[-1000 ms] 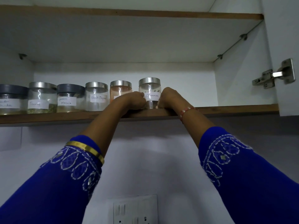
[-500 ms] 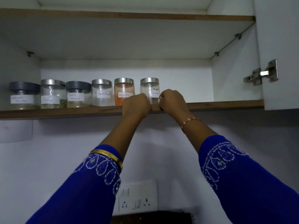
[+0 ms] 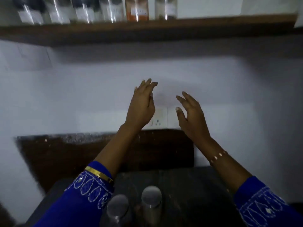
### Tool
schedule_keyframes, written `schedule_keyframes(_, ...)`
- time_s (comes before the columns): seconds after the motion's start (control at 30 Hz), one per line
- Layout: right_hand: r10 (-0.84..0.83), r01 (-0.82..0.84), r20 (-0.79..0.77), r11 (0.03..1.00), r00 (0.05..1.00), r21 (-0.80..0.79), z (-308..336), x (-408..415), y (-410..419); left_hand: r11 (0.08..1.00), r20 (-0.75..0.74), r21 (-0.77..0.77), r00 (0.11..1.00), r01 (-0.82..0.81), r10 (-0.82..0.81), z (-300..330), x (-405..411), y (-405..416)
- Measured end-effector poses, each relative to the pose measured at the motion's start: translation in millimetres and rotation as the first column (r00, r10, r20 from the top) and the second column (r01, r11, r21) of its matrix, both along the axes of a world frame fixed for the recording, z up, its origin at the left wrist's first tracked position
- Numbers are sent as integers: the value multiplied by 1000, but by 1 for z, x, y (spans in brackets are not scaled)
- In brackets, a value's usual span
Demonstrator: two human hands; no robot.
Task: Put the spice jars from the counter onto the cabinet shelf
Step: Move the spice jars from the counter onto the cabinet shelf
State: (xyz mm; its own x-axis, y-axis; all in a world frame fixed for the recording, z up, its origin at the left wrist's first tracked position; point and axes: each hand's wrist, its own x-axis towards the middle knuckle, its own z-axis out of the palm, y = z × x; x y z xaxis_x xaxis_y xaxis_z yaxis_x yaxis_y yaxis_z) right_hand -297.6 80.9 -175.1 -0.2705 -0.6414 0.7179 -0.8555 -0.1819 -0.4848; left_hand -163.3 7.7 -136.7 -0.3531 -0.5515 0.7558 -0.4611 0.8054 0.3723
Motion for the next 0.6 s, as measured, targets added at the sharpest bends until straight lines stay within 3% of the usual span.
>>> schedule_keyframes(0.3, -1, -85, 207, 910, 978, 405, -162, 46, 33, 915, -95, 389, 993, 104, -72, -164, 44, 28)
schedule_keyframes(0.43, 31, -154, 208, 777, 978, 610, -213, 69, 29, 757, -169, 643, 986, 113, -4, -218, 53, 34)
schedule_keyframes(0.6, 50, -171, 178, 607, 983, 776, -239, 89, 11, 496, -138, 865, 987, 78, 85, -255, 63, 34)
